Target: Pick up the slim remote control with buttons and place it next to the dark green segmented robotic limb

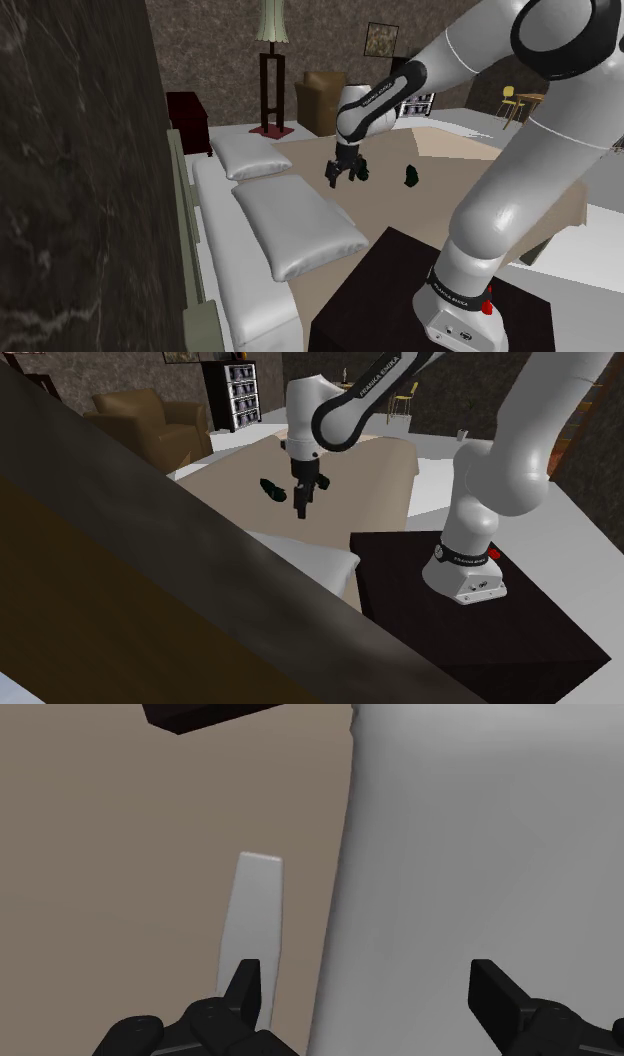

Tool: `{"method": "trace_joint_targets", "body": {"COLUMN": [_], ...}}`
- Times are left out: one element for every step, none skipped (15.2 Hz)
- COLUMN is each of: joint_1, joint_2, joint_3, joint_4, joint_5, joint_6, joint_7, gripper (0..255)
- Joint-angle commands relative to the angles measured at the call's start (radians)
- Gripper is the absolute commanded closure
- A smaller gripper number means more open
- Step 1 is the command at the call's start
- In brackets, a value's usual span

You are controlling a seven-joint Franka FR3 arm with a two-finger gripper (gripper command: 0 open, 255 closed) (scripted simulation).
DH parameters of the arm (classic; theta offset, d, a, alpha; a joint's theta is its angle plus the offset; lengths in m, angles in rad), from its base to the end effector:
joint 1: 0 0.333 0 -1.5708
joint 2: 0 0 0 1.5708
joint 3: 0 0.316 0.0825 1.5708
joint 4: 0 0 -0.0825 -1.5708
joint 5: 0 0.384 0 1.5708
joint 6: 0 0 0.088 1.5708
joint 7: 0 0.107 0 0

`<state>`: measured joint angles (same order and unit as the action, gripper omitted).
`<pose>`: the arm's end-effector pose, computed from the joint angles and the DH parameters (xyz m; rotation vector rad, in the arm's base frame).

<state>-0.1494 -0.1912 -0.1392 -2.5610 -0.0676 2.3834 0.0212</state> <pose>0.4194 -0.1241 0.3347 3.0936 -0.4023 0.0150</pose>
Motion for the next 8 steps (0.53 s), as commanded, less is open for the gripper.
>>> {"method": "trace_joint_targets", "body": {"joint_1": [-0.008,-0.012,-0.017,-0.022,-0.027,-0.034,-0.041,-0.05], "joint_2": [0.088,0.127,0.167,0.207,0.247,0.287,0.327,0.367], "joint_3": [-0.018,-0.026,-0.033,-0.04,-0.045,-0.048,-0.05,-0.05], "joint_4": [0.018,0.029,0.041,0.054,0.069,0.085,0.102,0.121], "joint_5": [0.015,0.025,0.037,0.051,0.067,0.085,0.104,0.124], "joint_6": [0.071,0.099,0.126,0.151,0.175,0.198,0.22,0.24], "joint_7": [-0.017,-0.028,-0.039,-0.052,-0.066,-0.081,-0.097,-0.113], "gripper": [0,0,0,0,0,0,0,0]}}
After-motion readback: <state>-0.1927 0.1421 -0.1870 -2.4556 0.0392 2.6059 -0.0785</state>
